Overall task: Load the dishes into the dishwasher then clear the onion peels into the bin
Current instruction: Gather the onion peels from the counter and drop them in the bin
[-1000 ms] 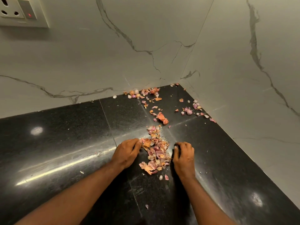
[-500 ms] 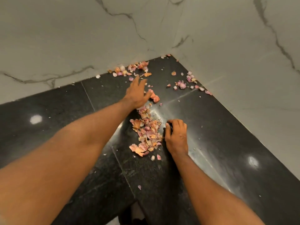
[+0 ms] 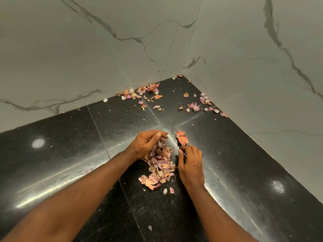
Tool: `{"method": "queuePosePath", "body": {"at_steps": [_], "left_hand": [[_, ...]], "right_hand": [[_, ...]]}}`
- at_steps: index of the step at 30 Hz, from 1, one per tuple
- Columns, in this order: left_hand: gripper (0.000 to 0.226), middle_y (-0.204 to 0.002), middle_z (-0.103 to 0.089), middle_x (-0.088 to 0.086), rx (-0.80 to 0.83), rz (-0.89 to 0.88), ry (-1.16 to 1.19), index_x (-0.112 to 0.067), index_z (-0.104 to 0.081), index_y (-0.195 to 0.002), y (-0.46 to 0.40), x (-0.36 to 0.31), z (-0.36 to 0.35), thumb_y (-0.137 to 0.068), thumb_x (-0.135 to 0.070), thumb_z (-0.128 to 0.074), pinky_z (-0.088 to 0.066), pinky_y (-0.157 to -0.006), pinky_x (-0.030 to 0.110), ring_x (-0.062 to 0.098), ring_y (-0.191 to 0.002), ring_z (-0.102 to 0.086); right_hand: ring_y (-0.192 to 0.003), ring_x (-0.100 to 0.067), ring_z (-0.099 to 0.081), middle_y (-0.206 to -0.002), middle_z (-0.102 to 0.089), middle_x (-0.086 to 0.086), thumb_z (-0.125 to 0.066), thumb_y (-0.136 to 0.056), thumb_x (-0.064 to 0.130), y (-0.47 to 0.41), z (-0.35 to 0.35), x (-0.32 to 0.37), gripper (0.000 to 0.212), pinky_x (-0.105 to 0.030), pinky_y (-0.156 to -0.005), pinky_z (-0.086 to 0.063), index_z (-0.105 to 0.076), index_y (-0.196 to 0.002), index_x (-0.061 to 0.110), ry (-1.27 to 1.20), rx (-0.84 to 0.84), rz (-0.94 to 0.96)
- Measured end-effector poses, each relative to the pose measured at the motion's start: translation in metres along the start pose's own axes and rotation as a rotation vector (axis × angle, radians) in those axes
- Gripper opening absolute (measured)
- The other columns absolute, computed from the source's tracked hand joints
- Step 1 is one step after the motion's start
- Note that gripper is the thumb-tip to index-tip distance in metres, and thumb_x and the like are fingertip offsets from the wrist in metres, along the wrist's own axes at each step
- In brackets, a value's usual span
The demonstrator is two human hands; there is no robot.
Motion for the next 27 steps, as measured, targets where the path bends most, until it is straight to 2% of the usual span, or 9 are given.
{"method": "queuePosePath", "body": {"at_steps": [3, 6, 10, 13, 16, 18, 21, 24, 27], "left_hand": [[0.026, -0.126, -0.07, 0.003, -0.157, 0.031, 0.091, -0.01, -0.067, -0.128, 0.0, 0.005, 0.009, -0.11, -0.011, -0.048, -0.065, -0.079, 0.047, 0.022, -0.099, -0.077], [0.02, -0.113, -0.075, -0.001, -0.241, 0.031, -0.007, -0.013, -0.069, -0.12, -0.004, 0.01, 0.017, -0.105, -0.007, -0.058, -0.066, -0.074, 0.044, 0.017, -0.084, -0.078], [0.021, -0.1, -0.072, -0.008, -0.302, 0.016, -0.187, -0.019, -0.073, -0.114, -0.013, 0.013, 0.021, -0.095, -0.009, -0.073, -0.062, -0.076, 0.031, 0.008, -0.083, -0.07], [0.019, -0.092, -0.066, -0.009, -0.282, -0.008, -0.312, -0.024, -0.072, -0.112, -0.026, 0.004, 0.011, -0.094, -0.027, -0.076, -0.056, -0.07, 0.03, 0.007, -0.076, -0.061], [0.034, -0.121, -0.069, -0.004, -0.115, -0.063, -0.441, -0.027, -0.065, -0.133, -0.045, -0.014, -0.019, -0.104, -0.044, -0.057, -0.055, -0.098, 0.039, 0.008, -0.108, -0.062], [0.049, -0.155, -0.05, -0.001, 0.113, -0.066, -0.54, -0.028, -0.045, -0.154, -0.055, -0.017, -0.046, -0.108, -0.046, -0.045, -0.033, -0.122, 0.043, 0.014, -0.143, -0.043], [0.043, -0.162, -0.043, 0.002, 0.398, -0.12, -0.605, -0.026, -0.051, -0.149, -0.055, -0.008, -0.071, -0.111, -0.042, -0.039, -0.019, -0.128, 0.049, 0.018, -0.155, -0.027], [0.037, -0.126, -0.071, 0.004, 0.359, -0.146, -0.48, -0.021, -0.069, -0.117, -0.042, -0.007, -0.066, -0.108, -0.046, -0.043, -0.05, -0.104, 0.047, 0.021, -0.122, -0.063], [0.049, -0.09, -0.075, -0.006, 0.312, -0.138, -0.473, -0.023, -0.073, -0.103, -0.032, -0.012, -0.052, -0.104, -0.06, -0.042, -0.056, -0.075, 0.042, 0.011, -0.08, -0.069]], "right_hand": [[-0.108, -0.007, -0.042, -0.113, -0.052, 0.014, -0.051, -0.109, 0.028, 0.0, -0.001, 0.001, 0.011, -0.016, -0.087, -0.037, -0.061, -0.114, 0.027, -0.016, -0.01, 0.0], [-0.107, -0.007, -0.043, -0.112, -0.053, 0.012, -0.051, -0.109, 0.027, 0.001, -0.001, 0.0, 0.011, -0.018, -0.087, -0.037, -0.061, -0.113, 0.026, -0.007, -0.018, 0.004], [-0.106, -0.007, -0.043, -0.11, -0.053, 0.012, -0.051, -0.108, 0.026, -0.001, -0.001, 0.002, 0.011, -0.017, -0.086, -0.036, -0.061, -0.111, 0.025, -0.004, -0.018, 0.002], [-0.104, -0.008, -0.044, -0.108, -0.053, 0.011, -0.051, -0.108, 0.025, 0.0, -0.002, 0.003, 0.009, -0.018, -0.085, -0.038, -0.06, -0.108, 0.025, -0.015, -0.021, 0.001], [-0.103, -0.011, -0.047, -0.107, -0.055, 0.009, -0.052, -0.106, 0.02, 0.0, -0.001, 0.0, 0.008, -0.022, -0.086, -0.041, -0.059, -0.107, 0.023, -0.043, -0.045, -0.003], [-0.103, -0.012, -0.049, -0.106, -0.054, 0.008, -0.054, -0.104, 0.015, 0.0, 0.001, -0.001, 0.009, -0.024, -0.086, -0.041, -0.059, -0.108, 0.022, -0.082, -0.075, -0.007], [-0.1, -0.013, -0.052, -0.107, -0.048, 0.009, -0.055, -0.103, 0.011, 0.002, 0.006, 0.0, 0.012, -0.028, -0.085, -0.046, -0.057, -0.108, 0.022, -0.164, -0.143, -0.055], [-0.097, -0.016, -0.05, -0.105, -0.044, 0.008, -0.055, -0.103, 0.009, 0.003, 0.009, -0.001, 0.014, -0.033, -0.083, -0.047, -0.052, -0.105, 0.023, -0.188, -0.217, -0.081], [-0.096, -0.017, -0.049, -0.104, -0.042, 0.008, -0.054, -0.103, 0.008, 0.001, 0.01, -0.001, 0.015, -0.038, -0.082, -0.049, -0.05, -0.103, 0.022, -0.193, -0.234, -0.075]]}}
Point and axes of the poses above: each hand's wrist, its own y-axis away from the middle knuckle, its own z-axis out of the back of the hand, x = y × z, the point moved 3 cm from there along -y, towards the middle knuckle
